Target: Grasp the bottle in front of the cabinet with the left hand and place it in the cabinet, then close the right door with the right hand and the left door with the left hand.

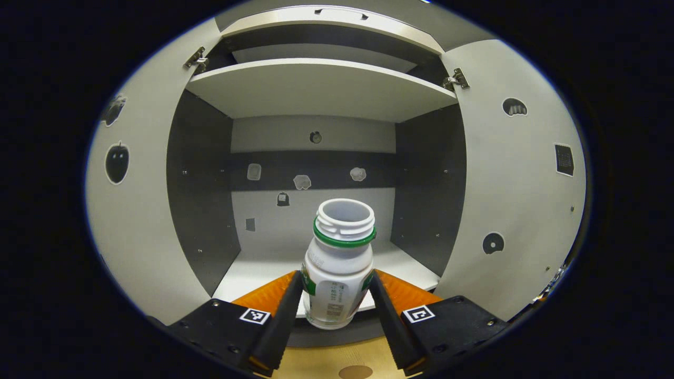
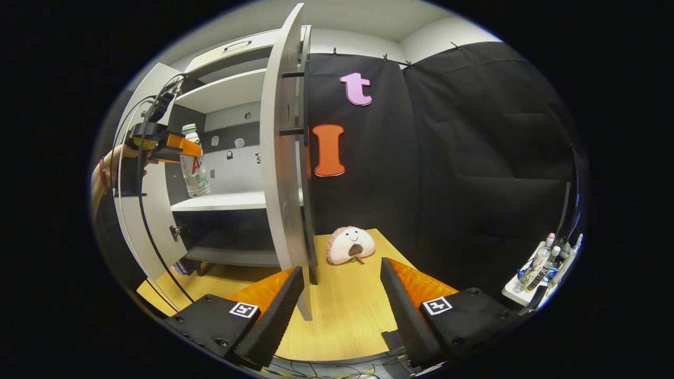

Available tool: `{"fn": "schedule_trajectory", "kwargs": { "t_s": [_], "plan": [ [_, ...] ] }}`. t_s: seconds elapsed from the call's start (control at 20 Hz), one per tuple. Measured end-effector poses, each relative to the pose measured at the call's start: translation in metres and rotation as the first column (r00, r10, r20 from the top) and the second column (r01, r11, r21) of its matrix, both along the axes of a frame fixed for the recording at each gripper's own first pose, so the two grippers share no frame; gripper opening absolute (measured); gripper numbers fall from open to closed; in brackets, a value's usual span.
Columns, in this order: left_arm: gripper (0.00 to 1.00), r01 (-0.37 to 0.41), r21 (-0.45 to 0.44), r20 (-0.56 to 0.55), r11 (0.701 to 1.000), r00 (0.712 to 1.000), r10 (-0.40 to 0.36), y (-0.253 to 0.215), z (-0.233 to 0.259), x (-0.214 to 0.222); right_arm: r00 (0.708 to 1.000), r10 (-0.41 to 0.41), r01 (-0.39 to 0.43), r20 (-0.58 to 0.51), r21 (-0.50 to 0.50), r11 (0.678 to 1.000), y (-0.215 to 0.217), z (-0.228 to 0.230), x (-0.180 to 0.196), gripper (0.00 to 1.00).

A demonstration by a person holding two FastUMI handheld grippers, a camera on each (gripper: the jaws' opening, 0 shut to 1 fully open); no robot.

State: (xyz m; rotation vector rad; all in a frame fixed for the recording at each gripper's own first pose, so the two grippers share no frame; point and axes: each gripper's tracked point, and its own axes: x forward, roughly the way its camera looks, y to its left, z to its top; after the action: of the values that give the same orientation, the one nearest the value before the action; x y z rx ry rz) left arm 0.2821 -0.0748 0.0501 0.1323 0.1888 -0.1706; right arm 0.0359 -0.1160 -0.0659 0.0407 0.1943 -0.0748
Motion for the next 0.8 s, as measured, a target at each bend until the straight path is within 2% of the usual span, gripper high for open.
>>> {"fn": "schedule_trajectory", "kwargs": {
  "t_s": [0.25,0.3,0.35,0.4,0.45,0.5,0.6,0.8],
  "plan": [
    [0.77,0.009,-0.019,-0.028,1.0,1.0,-0.009,-0.005,0.002,0.034,1.0,-0.029,0.029,0.004,0.008,1.0,-0.01,0.0,0.003,0.97],
    [0.77,0.006,-0.017,-0.037,1.0,0.999,-0.006,-0.005,-0.001,0.039,0.999,-0.036,0.036,0.003,0.007,0.999,-0.012,0.001,0.004,0.92],
    [0.77,0.003,-0.017,-0.049,1.0,0.999,-0.004,-0.005,-0.005,0.044,0.999,-0.042,0.042,0.002,0.008,0.999,-0.016,0.001,0.004,0.97],
    [0.77,0.004,-0.024,-0.063,1.0,0.998,-0.006,-0.005,-0.01,0.048,0.999,-0.048,0.048,0.004,0.009,0.999,-0.019,0.002,0.005,0.97],
    [0.77,0.005,-0.035,-0.079,0.999,0.997,-0.008,-0.008,-0.016,0.052,0.998,-0.056,0.056,0.009,0.011,0.998,-0.022,0.005,0.005,0.92],
    [0.77,0.004,-0.047,-0.095,0.999,0.995,-0.009,-0.009,-0.022,0.056,0.998,-0.064,0.063,0.012,0.013,0.998,-0.024,0.005,0.006,0.97],
    [0.77,0.001,-0.066,-0.126,0.998,0.992,-0.009,-0.007,-0.032,0.06,0.997,-0.076,0.076,0.012,0.013,0.997,-0.03,0.005,0.009,0.97],
    [0.77,-0.018,-0.044,-0.167,0.999,0.986,0.011,-0.006,-0.043,0.065,0.995,-0.101,0.101,0.005,0.009,0.995,-0.037,0.002,0.008,0.97]
  ]
}}
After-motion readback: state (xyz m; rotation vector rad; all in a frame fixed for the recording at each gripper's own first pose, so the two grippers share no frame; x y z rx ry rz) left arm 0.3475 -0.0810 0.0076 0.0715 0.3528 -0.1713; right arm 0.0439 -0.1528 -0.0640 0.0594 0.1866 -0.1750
